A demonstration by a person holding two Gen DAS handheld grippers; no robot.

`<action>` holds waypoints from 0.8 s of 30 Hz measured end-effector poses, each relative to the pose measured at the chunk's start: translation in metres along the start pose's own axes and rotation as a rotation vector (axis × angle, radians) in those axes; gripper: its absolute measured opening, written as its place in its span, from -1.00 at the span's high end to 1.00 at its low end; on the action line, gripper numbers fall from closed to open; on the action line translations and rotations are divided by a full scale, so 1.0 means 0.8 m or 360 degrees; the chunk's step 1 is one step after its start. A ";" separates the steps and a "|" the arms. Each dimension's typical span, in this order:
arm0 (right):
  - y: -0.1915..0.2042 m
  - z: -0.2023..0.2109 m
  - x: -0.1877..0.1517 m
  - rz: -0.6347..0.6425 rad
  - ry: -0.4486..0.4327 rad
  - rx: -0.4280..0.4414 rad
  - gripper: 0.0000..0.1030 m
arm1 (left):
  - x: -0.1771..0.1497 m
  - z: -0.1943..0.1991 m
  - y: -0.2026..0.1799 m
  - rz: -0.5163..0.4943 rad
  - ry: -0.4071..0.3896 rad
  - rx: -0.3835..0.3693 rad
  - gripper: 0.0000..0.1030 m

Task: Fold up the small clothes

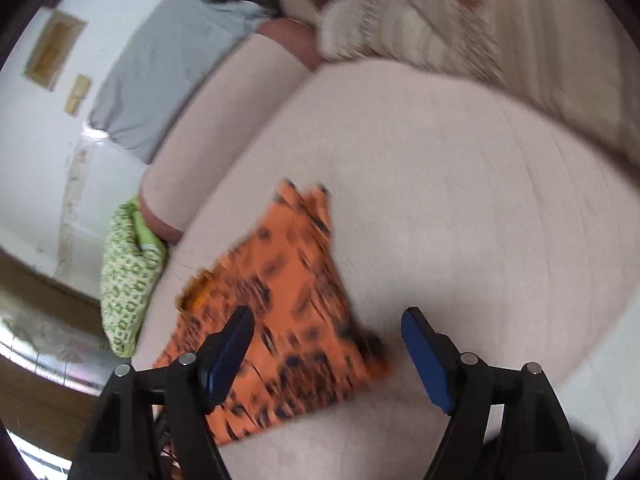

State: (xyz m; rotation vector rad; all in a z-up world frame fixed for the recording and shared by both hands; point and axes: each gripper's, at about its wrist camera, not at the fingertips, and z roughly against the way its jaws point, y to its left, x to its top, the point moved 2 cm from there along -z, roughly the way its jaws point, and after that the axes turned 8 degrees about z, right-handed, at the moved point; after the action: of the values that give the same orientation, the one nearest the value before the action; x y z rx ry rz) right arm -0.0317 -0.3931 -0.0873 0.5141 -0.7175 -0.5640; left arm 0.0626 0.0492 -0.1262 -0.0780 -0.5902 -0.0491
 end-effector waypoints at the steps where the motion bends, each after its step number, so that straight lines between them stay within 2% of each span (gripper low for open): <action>1: 0.004 -0.015 0.017 0.0029 0.0032 0.0059 -0.54 | -0.002 0.001 0.001 -0.0002 -0.0043 0.0001 -0.62; 3: 0.013 -0.054 0.049 0.0089 0.0114 0.0140 -0.53 | -0.004 0.001 0.000 -0.0018 -0.0073 0.0004 -0.62; 5: 0.020 -0.116 0.087 0.0167 0.0222 0.0108 -0.53 | -0.003 0.000 0.002 -0.0015 -0.0072 -0.0017 -0.64; 6: 0.020 -0.116 0.087 0.0167 0.0222 0.0108 -0.53 | -0.003 0.000 0.003 -0.0014 -0.0073 -0.0028 -0.64; 9: 0.016 -0.172 0.108 0.0138 0.0359 0.0093 -0.48 | -0.003 -0.001 0.002 -0.0025 -0.0095 -0.0028 -0.65; 10: 0.016 -0.195 0.109 0.0126 0.0452 0.0125 -0.07 | -0.003 -0.002 0.002 -0.0026 -0.0101 -0.0029 -0.66; 11: 0.019 -0.205 0.109 0.0175 0.0470 0.0066 0.23 | -0.003 -0.001 0.002 -0.0027 -0.0105 -0.0031 -0.67; 12: 0.027 -0.208 0.110 0.0251 0.0478 0.0000 0.66 | -0.006 0.001 0.004 -0.0028 -0.0113 -0.0039 -0.67; 13: 0.038 -0.206 0.112 0.0305 0.0467 0.0010 0.70 | -0.007 0.002 0.004 -0.0026 -0.0117 -0.0045 -0.67; 14: 0.061 -0.182 0.118 0.0415 0.0318 -0.0022 0.71 | -0.007 0.001 0.005 -0.0028 -0.0125 -0.0051 -0.68; 15: 0.061 -0.182 0.118 0.0415 0.0318 -0.0022 0.72 | -0.009 0.003 0.006 -0.0032 -0.0133 -0.0053 -0.68; 17: 0.080 -0.164 0.116 0.0527 0.0185 -0.0066 0.72 | -0.009 0.003 0.005 -0.0035 -0.0145 -0.0047 -0.70; 18: 0.076 -0.177 0.113 0.0547 0.0214 -0.0142 0.70 | -0.009 0.002 0.004 -0.0037 -0.0147 -0.0042 -0.70; 19: 0.061 -0.200 0.107 0.0520 0.0314 -0.0211 0.54 | -0.009 0.002 0.004 -0.0039 -0.0146 -0.0043 -0.71; 20: 0.041 -0.217 0.098 0.0449 0.0379 -0.0218 0.53 | -0.008 0.002 0.005 -0.0039 -0.0140 -0.0050 -0.71; 22: 0.037 -0.197 0.102 0.0321 0.0262 -0.0128 0.35 | -0.009 0.003 0.007 -0.0036 -0.0142 -0.0067 -0.71; 24: 0.053 -0.171 0.103 0.0411 0.0194 -0.0214 0.35 | -0.009 0.004 0.007 -0.0034 -0.0146 -0.0069 -0.71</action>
State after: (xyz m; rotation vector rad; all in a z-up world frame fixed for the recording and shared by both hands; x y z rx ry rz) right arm 0.1311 -0.3811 -0.1115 0.3216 -0.6138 -0.3335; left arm 0.0554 0.0555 -0.1280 -0.1164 -0.6816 -0.0791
